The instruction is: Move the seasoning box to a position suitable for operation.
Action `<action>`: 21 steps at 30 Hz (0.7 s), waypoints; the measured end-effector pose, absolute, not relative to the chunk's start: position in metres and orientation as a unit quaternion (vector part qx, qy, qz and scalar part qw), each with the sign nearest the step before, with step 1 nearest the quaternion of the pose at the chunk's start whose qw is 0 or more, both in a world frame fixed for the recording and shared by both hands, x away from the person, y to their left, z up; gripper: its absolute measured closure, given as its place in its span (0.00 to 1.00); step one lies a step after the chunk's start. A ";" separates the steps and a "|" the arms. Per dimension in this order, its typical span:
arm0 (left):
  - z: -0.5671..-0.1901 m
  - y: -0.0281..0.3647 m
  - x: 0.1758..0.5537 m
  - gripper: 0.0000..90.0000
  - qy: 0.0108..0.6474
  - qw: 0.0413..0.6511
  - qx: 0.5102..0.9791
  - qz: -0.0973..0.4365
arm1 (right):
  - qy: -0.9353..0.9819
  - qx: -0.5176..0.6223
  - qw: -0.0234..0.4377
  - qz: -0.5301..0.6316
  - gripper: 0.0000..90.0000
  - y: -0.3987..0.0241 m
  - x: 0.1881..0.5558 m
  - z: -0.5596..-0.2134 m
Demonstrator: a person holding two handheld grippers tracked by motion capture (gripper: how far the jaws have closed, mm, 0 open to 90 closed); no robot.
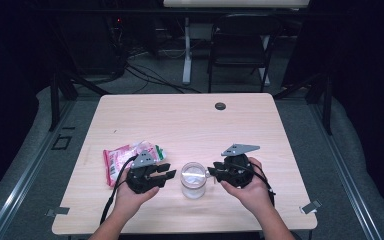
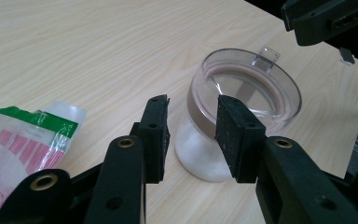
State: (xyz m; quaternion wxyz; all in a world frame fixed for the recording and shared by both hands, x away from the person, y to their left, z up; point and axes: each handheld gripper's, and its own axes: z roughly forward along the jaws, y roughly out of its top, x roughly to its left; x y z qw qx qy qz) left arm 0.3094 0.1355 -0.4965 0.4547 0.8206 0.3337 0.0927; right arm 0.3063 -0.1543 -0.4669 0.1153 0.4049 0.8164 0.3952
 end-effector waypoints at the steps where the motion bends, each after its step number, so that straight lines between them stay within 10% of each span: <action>1: -0.497 0.135 0.309 0.72 0.337 0.456 0.819 0.086 | 0.818 0.407 0.114 0.391 0.78 -0.154 0.307 -0.468; 21: -0.509 0.126 0.309 0.73 0.310 0.431 0.843 0.086 | 0.802 0.435 0.105 0.396 0.81 -0.156 0.315 -0.481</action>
